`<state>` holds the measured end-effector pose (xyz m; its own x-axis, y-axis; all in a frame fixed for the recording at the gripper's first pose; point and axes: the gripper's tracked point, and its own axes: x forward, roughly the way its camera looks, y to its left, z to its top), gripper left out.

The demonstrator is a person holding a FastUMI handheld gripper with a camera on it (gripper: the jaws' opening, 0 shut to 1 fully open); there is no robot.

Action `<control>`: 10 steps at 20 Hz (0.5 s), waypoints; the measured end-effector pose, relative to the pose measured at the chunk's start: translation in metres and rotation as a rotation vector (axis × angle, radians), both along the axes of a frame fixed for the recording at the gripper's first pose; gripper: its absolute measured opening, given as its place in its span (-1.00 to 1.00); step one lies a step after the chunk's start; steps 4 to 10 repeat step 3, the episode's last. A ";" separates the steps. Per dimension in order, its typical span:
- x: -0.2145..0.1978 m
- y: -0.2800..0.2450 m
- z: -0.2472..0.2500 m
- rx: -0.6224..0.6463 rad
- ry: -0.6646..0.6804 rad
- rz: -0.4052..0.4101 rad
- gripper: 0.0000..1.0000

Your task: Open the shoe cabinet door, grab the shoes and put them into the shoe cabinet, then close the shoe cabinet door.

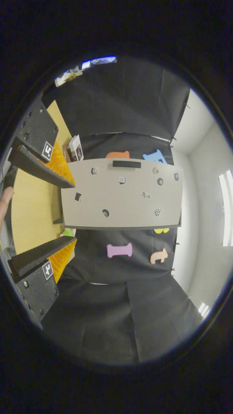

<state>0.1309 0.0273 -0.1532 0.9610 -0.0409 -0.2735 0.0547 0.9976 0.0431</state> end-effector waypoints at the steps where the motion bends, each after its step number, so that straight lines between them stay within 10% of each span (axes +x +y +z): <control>1: 0.001 -0.006 -0.001 -0.002 0.006 -0.018 0.94; 10: 0.001 -0.013 0.000 -0.011 0.005 -0.038 0.94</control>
